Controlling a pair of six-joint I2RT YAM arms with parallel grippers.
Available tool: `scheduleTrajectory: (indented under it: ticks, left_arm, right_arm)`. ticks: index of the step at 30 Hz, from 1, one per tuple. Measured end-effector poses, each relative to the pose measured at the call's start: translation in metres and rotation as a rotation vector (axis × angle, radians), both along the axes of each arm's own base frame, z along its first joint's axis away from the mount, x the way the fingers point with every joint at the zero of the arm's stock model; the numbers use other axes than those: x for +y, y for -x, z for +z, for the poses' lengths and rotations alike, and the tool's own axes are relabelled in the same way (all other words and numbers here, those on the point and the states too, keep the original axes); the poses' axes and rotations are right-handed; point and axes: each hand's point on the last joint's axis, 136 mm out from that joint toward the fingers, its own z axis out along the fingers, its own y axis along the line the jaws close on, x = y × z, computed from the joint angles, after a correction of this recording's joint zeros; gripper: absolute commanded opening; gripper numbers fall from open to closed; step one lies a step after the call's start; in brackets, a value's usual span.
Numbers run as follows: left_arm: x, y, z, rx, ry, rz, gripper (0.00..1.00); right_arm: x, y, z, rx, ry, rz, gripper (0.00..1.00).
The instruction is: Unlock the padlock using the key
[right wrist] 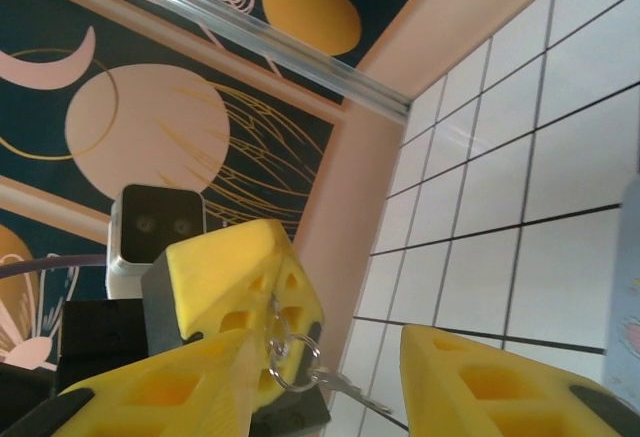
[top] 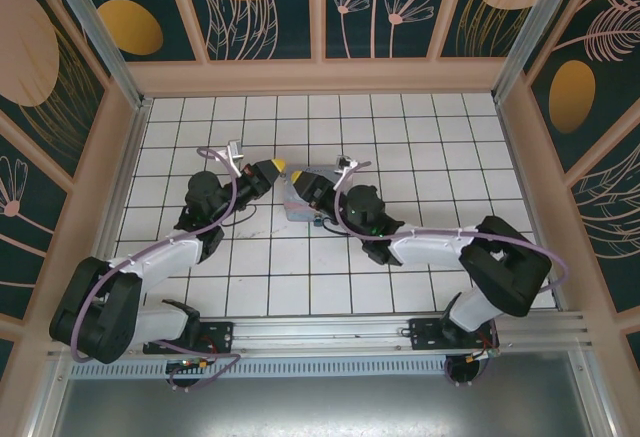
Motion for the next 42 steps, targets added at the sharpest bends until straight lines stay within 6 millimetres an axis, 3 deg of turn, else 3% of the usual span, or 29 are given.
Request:
scheduleTrajectory:
  ticks: [19, 23, 27, 30, 32, 34, 36, 42]
  left_arm:
    - [0.0, 0.001, 0.005, 0.001, 0.032, -0.001, 0.0]
    - [0.001, 0.001, 0.004, 0.002, 0.033, 0.001, 0.0]
    - [0.002, 0.0, 0.002, 0.007, 0.034, 0.011, 0.0]
    - [0.003, 0.0, 0.003, 0.009, 0.036, 0.017, 0.0]
    - [0.003, 0.0, 0.002, 0.014, 0.039, 0.018, 0.15]
    - [0.003, 0.0, 0.001, 0.025, 0.041, 0.017, 0.4]
    - [0.003, 0.0, -0.002, 0.046, 0.037, 0.018, 0.57]
    - [0.003, -0.001, 0.0, 0.106, 0.018, 0.021, 0.75]
  right_arm:
    - [0.025, -0.003, 0.005, 0.001, -0.069, 0.077, 0.27]
    - [0.028, -0.004, 0.008, 0.001, -0.08, 0.084, 0.18]
    - [0.03, -0.004, 0.01, 0.0, -0.086, 0.095, 0.01]
    - [0.029, -0.004, 0.01, 0.0, -0.088, 0.101, 0.0]
    - [0.03, -0.004, 0.01, 0.0, -0.087, 0.103, 0.0]
    - [0.03, -0.004, 0.009, 0.002, -0.083, 0.103, 0.0]
    - [0.028, -0.003, 0.006, 0.009, -0.069, 0.099, 0.0]
    - [0.009, 0.007, -0.007, 0.034, 0.025, 0.08, 0.0]
